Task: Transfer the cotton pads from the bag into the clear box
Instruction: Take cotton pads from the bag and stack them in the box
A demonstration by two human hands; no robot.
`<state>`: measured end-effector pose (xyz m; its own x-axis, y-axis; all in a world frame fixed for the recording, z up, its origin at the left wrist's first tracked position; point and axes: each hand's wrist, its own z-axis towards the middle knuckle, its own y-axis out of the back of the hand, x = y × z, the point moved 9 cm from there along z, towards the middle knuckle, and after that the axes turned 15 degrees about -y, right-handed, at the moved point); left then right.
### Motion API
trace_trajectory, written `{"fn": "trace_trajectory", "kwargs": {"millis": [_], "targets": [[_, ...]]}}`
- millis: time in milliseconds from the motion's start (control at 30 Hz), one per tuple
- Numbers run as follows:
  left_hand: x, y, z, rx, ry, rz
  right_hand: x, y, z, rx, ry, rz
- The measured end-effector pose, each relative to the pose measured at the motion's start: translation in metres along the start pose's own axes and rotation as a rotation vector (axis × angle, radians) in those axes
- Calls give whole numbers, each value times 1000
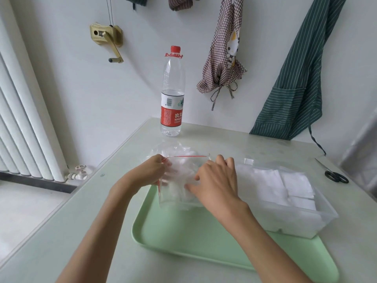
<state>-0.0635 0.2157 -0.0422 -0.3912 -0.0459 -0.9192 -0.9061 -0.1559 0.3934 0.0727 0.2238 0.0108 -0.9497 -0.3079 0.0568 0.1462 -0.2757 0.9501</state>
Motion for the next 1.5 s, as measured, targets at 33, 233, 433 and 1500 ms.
{"fn": "trace_trajectory", "kwargs": {"millis": [33,233,433,1500], "targets": [[-1,5,3,-13,-33,149,1,-6,2,26,-7,-37],[-25,40,-7,-295,-143,711,6,-32,6,134,-66,-50],[-24,43,-6,-274,-157,688,2,-18,-2,81,-76,259],[-144,-123,-1,92,-447,12,-191,40,-17,294,-471,1380]]}}
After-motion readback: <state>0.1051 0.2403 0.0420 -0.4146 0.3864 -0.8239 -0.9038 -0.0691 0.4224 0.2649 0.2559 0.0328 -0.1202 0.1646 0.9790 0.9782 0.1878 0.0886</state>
